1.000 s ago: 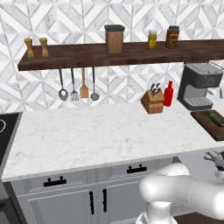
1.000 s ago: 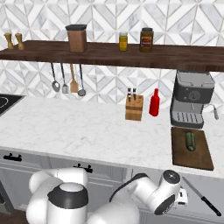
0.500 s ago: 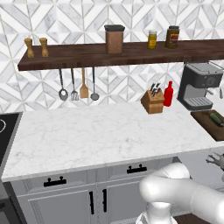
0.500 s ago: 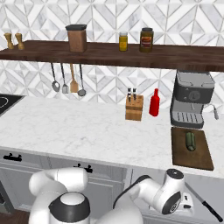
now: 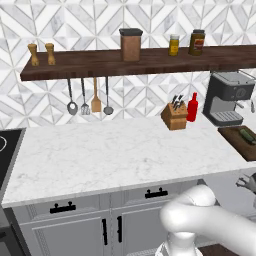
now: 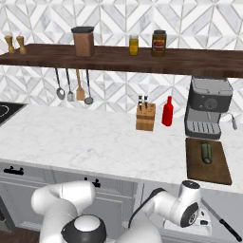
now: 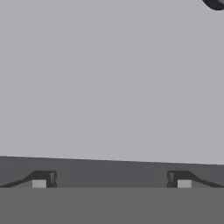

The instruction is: Place the appropriate cutting tool for cutting the cucumber skin on the cutting board.

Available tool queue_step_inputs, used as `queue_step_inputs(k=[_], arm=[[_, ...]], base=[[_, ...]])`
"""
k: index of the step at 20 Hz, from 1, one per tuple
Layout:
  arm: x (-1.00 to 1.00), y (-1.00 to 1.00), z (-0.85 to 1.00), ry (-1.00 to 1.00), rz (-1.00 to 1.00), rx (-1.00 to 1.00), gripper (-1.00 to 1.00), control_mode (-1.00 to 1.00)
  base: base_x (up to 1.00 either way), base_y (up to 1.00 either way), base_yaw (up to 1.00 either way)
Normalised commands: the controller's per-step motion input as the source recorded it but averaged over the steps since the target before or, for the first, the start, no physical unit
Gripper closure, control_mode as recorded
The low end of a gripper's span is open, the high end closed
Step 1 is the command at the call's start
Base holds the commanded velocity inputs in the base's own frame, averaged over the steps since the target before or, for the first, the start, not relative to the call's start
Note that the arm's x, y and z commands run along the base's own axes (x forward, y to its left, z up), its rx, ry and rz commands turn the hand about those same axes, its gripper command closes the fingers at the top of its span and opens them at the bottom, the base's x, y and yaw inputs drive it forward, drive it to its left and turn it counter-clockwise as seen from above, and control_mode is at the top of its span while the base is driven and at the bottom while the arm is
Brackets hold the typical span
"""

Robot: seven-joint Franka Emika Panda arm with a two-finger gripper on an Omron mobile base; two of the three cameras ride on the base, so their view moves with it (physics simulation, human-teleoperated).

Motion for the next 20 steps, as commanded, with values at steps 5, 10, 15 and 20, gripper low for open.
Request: queue_step_inputs(k=[5, 10, 15, 20], arm=[[-0.68, -0.26, 0.14, 0.0, 0.0, 0.04, -1.0, -1.0], [-0.56, -0.24, 0.0, 0.02, 0.0, 0.0, -1.0, -1.0], [0.03, -0.06, 0.45, 0.0, 0.01, 0.02, -1.0, -1.0], [0.37, 0.0, 0.83, -0.05, 0.09, 0.02, -1.0, -1.0]], base=[[0.0, 0.0, 0.0], [0.0, 0.0, 0.0], [0.0, 0.0, 0.0], [0.0, 0.0, 0.0]])
